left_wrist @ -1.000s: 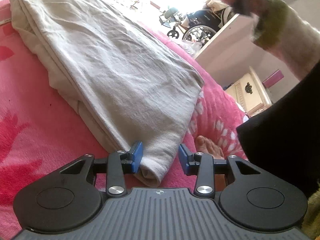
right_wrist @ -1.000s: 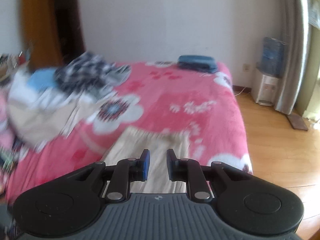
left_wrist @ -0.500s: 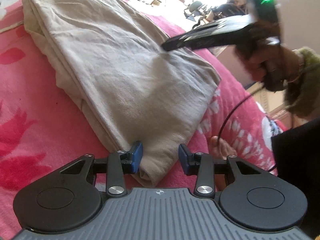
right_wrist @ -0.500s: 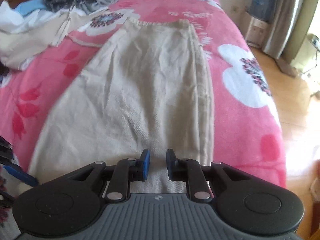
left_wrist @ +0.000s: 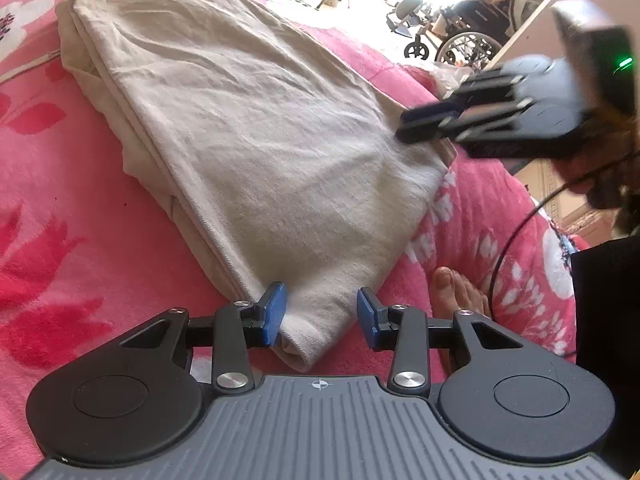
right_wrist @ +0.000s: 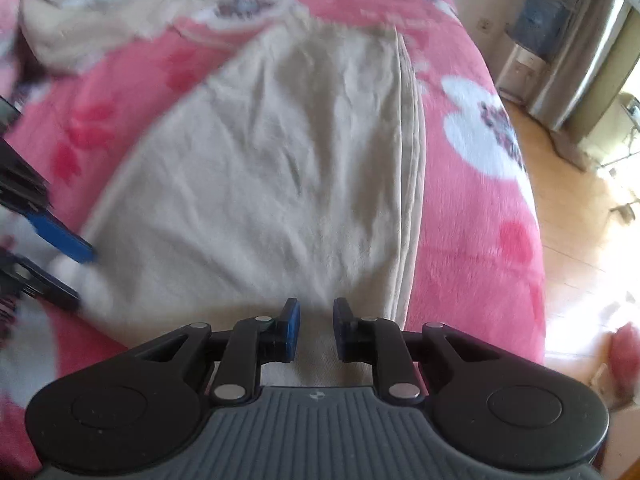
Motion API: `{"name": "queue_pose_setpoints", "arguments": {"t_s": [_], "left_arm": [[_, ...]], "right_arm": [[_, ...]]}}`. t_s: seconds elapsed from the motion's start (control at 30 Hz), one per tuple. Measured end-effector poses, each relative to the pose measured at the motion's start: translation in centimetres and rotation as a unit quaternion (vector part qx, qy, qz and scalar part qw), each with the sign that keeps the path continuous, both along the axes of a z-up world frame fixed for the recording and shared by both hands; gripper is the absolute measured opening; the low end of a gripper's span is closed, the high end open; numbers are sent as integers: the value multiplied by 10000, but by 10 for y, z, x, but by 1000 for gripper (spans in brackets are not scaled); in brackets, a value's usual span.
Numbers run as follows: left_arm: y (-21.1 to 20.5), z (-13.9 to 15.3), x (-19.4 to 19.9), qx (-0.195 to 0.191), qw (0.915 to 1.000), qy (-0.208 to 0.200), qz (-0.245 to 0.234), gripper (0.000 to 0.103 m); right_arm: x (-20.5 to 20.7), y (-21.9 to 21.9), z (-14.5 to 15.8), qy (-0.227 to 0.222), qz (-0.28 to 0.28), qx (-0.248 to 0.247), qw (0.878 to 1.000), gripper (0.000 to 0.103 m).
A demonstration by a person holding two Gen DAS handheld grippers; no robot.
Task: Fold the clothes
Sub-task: 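Smooth the folded beige trousers with both open grippers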
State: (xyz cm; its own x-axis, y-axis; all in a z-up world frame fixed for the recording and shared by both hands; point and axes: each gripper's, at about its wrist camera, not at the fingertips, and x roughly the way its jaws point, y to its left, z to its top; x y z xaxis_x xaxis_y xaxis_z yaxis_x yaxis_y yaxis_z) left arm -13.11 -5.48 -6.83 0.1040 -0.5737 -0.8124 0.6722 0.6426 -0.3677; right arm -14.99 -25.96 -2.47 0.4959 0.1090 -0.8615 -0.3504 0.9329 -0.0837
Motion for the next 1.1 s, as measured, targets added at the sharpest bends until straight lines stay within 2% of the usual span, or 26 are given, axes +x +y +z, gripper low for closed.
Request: {"name": "queue_pose_setpoints", "arguments": {"t_s": [0.1,0.17,0.23,0.27,0.43,0.53,0.67,0.73,0.77,0.87,0.93,0.97,1.03,1.1], "left_arm": [[0,0,0,-12,10000,31,5,40],[0,-1,1,-40,10000,68,26,42],[0,-1,0,-65,9999,88,38,42],[0,-1,0,-71,9999,86,37,43],[2,0,-3,-71,9999,66,77,43],[0,1,-1,-33,9999,114,107,43],[-2,3,3,69,9994,255,204,46],[-5,5,4,177,9991,297,230,50],[-7,6,4,228,9990,302,233,51],[-11,8,3,356,9986,309,239,57],[-13,9,2,435,9984,290,228,60],[-14,9,0,498,9982,262,213,61],[-17,13,-3,678,9974,176,185,63],[-19,20,-4,933,9954,-24,229,68]], "right_arm": [[-7,1,21,112,666,431,9968,20],[-12,7,16,402,1098,422,9923,22],[-13,16,-3,797,1306,150,9881,22],[-13,22,-18,976,1352,-171,9859,23],[-22,46,-30,853,1862,-1011,9736,23],[-17,49,-13,829,1947,-1114,9710,23],[-6,45,23,430,1751,-626,9816,24],[0,42,30,293,1581,-252,9867,26],[2,41,30,243,1492,-127,9884,26],[12,44,13,277,1258,-159,9915,27],[16,52,-17,510,1215,-546,9898,28],[9,56,-29,471,1302,-793,9872,28],[3,61,-30,272,1452,-959,9844,28],[9,58,-18,267,1328,-849,9871,28]]}}
